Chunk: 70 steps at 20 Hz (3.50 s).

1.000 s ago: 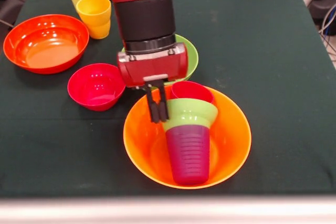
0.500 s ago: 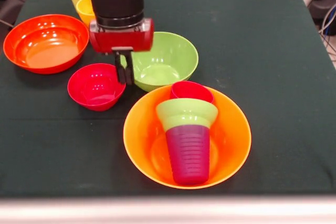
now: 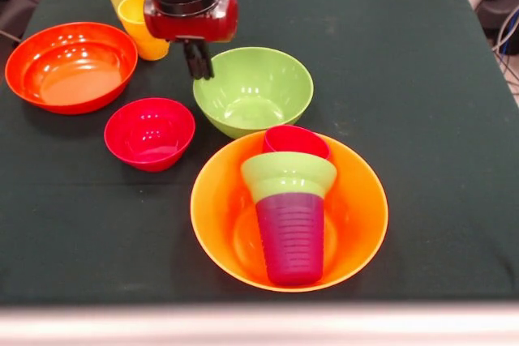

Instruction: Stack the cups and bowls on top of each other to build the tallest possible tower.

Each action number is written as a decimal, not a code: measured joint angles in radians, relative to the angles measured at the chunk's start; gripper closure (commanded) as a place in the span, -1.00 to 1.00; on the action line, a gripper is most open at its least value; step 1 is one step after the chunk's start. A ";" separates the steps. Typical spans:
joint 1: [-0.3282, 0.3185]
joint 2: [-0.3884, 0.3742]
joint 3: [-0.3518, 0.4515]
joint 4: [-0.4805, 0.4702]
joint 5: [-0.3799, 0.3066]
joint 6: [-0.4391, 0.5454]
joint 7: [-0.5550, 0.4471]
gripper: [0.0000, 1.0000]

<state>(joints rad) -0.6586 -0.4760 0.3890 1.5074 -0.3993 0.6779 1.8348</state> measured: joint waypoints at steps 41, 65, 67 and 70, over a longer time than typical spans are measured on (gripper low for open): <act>0.128 -0.136 -0.206 0.004 -0.025 -0.224 0.002 -1.00; 0.134 -0.034 -0.078 -0.040 0.121 -0.201 0.002 -1.00; 0.174 0.006 -0.089 -0.095 0.120 -0.171 0.002 -1.00; 0.222 0.049 -0.104 -0.157 0.120 -0.134 0.002 -1.00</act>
<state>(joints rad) -0.4365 -0.4266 0.2848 1.3501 -0.2791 0.5439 1.8367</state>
